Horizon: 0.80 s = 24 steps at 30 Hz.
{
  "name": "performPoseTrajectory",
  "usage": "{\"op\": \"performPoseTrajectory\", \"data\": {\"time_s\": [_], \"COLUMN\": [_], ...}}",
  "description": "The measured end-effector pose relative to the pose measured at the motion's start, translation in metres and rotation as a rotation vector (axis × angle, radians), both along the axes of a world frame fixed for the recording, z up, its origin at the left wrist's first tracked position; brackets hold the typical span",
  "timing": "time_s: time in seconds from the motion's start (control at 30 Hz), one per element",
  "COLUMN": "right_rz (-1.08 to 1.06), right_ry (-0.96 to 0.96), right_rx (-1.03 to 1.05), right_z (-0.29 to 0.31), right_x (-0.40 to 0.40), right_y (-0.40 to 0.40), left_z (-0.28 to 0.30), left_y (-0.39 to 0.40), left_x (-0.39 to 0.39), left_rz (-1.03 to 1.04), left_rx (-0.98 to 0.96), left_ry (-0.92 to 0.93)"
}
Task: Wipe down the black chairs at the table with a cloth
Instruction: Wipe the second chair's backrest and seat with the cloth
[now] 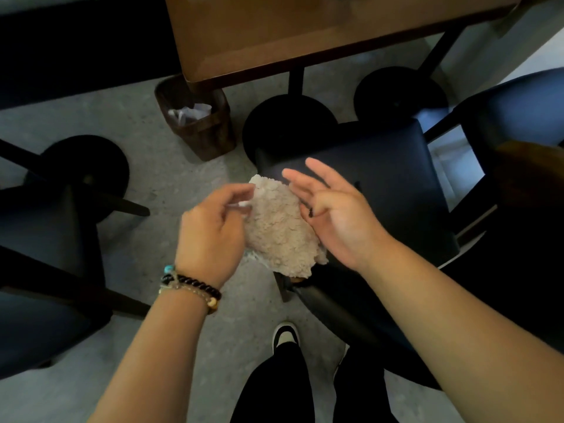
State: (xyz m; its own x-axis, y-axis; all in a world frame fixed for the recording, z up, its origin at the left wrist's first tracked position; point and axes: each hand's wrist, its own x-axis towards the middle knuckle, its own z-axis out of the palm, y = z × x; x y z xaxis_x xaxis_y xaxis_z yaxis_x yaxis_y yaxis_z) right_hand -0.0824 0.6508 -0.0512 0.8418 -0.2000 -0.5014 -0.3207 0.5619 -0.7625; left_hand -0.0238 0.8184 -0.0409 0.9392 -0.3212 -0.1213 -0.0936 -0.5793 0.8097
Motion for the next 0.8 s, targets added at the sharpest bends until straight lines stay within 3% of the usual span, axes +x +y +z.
{"op": "performPoseTrajectory", "data": {"time_s": [0.1,0.17,0.37,0.47,0.53,0.6,0.67,0.8], "right_rz": [-0.153,-0.199,-0.366,-0.371,-0.371,-0.343,-0.273,-0.162], "right_ry": [0.024,0.039,0.321,0.458,0.502,0.523,0.533,0.553], "right_rx": [0.148,0.123,-0.201,-0.170,-0.123,-0.171,-0.242,-0.310], "right_z": [0.001,0.000,-0.010,-0.020,-0.023,-0.026,-0.026,-0.026], "right_x": [0.000,-0.001,-0.016,-0.026,-0.028,-0.026,-0.022,-0.016], "right_y": [0.000,0.005,0.011,0.017,0.020,0.021,0.021,0.024], "left_z": [0.000,-0.005,-0.024,-0.038,-0.049,-0.064,-0.071,-0.092], "left_y": [-0.025,-0.044,-0.069,-0.066,-0.063,-0.058,-0.055,-0.045], "left_x": [-0.013,-0.025,-0.037,-0.025,-0.020,-0.027,-0.036,-0.040], "left_rz": [-0.091,-0.064,0.181,0.500,0.641,0.622,0.612,0.565], "left_rx": [0.285,0.345,0.123,-0.115,-0.145,-0.048,-0.118,-0.081], "left_ry": [0.199,0.268,0.436,0.556,0.687,0.765,0.841,0.961]}}
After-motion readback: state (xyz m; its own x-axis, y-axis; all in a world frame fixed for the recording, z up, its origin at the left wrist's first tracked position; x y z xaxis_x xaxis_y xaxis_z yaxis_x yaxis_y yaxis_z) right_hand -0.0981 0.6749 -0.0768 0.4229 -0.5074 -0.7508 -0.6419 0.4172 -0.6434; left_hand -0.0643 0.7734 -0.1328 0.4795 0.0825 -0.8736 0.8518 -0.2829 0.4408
